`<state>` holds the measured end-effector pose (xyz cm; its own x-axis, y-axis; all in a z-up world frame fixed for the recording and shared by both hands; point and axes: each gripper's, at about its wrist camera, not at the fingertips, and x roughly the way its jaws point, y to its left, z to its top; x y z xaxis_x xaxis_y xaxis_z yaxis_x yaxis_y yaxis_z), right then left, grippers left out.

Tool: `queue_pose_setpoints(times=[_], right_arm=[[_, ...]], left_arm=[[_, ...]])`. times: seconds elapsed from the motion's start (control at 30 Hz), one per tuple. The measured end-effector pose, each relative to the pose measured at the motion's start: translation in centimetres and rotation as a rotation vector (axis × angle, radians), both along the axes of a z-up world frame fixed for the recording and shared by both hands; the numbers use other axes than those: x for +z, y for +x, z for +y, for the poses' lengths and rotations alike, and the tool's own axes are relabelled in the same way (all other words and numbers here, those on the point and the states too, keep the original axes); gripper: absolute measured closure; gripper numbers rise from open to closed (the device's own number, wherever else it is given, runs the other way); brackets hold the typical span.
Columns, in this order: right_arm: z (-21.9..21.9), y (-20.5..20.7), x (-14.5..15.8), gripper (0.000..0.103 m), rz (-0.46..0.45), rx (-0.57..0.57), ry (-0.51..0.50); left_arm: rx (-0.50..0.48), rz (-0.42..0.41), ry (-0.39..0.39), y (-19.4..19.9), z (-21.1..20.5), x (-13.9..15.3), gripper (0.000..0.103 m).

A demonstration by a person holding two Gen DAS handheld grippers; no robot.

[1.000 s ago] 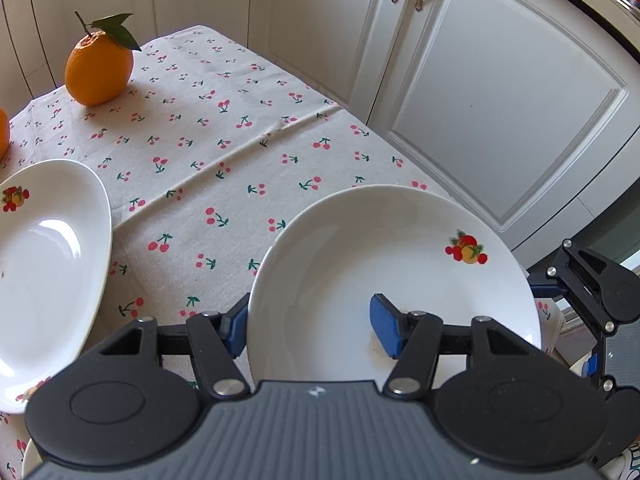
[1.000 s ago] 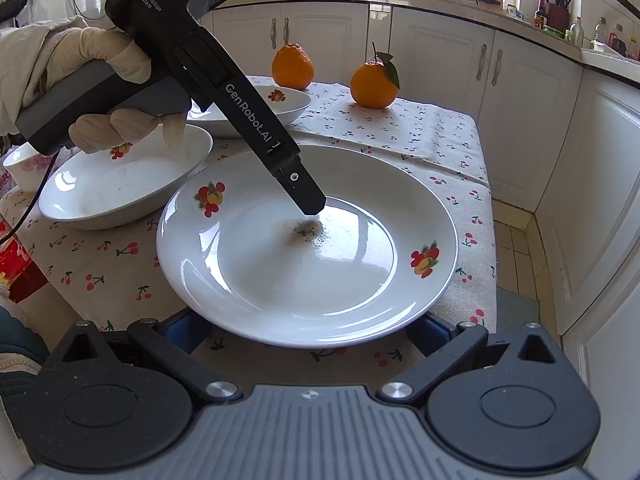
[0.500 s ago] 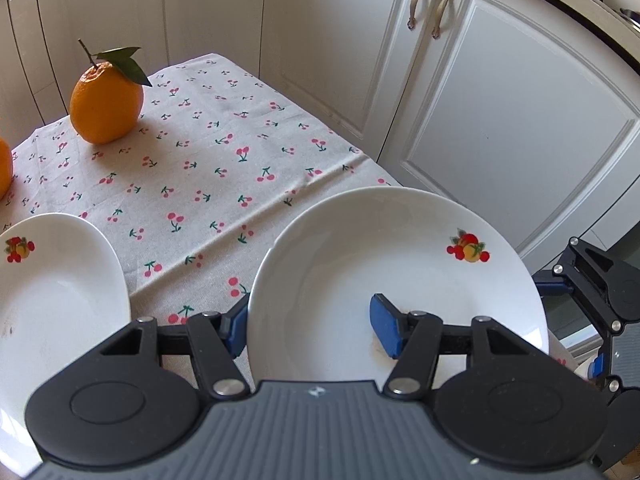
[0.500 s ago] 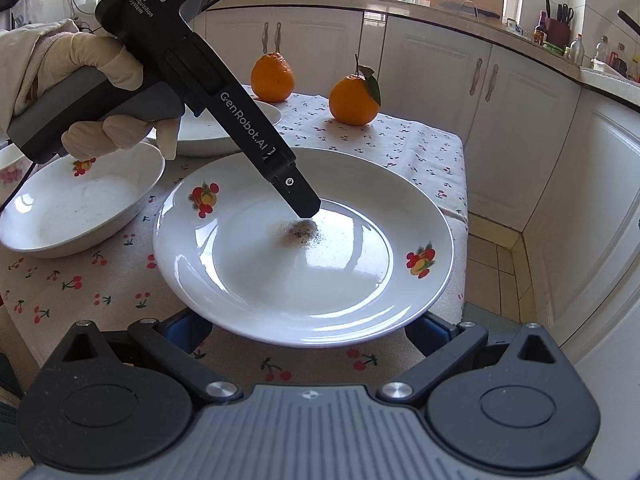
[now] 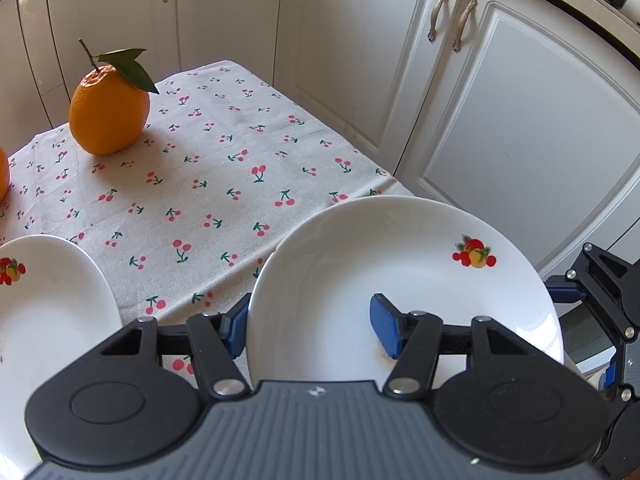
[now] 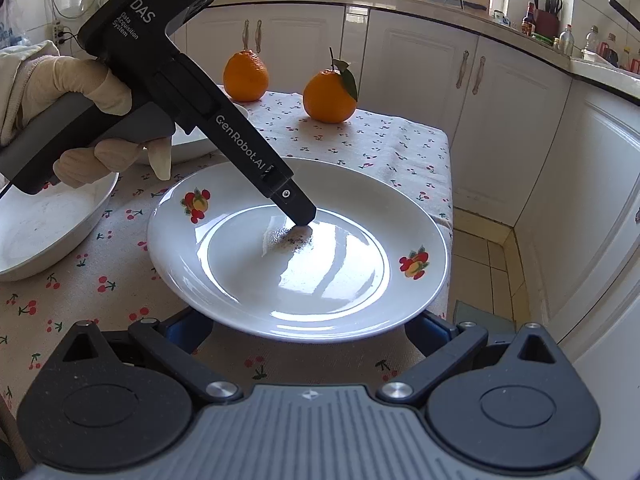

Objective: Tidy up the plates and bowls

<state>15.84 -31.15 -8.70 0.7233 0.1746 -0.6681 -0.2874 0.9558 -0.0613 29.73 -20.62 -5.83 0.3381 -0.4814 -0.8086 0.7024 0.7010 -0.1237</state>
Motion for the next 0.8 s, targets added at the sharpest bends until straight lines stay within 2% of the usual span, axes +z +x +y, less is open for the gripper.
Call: queue_pose_setpoints(times=[0.23,0.4,0.6,0.8], right_arm=[[0.2,0.0,-0.3,0.0,0.014,-0.005,-0.018],[0.3,-0.3,-0.1,0.0,0.027,-0.007,0.003],[0.4,-1.9,1.5,0.0,0.013,-0.036,0.001],[1.2,-4.5,4.5,0.0,-0.072,-0.046,0.051]], left_arm=[[0.01,-0.017,-0.009,0.1,-0.2,-0.1,0.043],[0.013,-0.032,-0.011,-0.4,0.1,0.4,0.038],[0.023,-0.095,-0.042,-2.2,1.4,2.8,0.025],[0.044,-0.164,-0.071,-5.7,3.6,5.6,0.018]])
